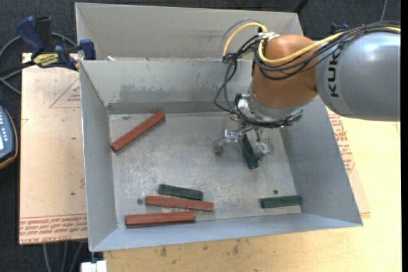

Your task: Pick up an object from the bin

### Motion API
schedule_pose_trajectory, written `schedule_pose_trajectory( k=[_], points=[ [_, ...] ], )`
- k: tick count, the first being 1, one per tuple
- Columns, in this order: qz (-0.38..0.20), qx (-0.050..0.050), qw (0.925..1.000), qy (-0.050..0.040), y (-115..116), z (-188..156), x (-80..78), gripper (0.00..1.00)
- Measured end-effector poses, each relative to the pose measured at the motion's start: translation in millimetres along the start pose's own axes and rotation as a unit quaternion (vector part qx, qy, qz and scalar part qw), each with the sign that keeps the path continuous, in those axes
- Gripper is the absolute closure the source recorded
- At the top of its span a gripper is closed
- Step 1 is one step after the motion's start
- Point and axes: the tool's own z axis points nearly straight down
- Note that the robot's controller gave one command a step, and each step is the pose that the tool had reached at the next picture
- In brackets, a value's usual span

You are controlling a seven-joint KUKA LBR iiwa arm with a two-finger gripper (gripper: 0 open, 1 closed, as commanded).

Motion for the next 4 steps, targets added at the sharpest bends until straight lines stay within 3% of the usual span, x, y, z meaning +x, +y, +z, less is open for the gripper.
schedule_pose_trajectory(
  k=[4],
  points=[
    [0.0,0.0,1.0,0.0,0.1,0.2,0.3,0.0]
  ],
)
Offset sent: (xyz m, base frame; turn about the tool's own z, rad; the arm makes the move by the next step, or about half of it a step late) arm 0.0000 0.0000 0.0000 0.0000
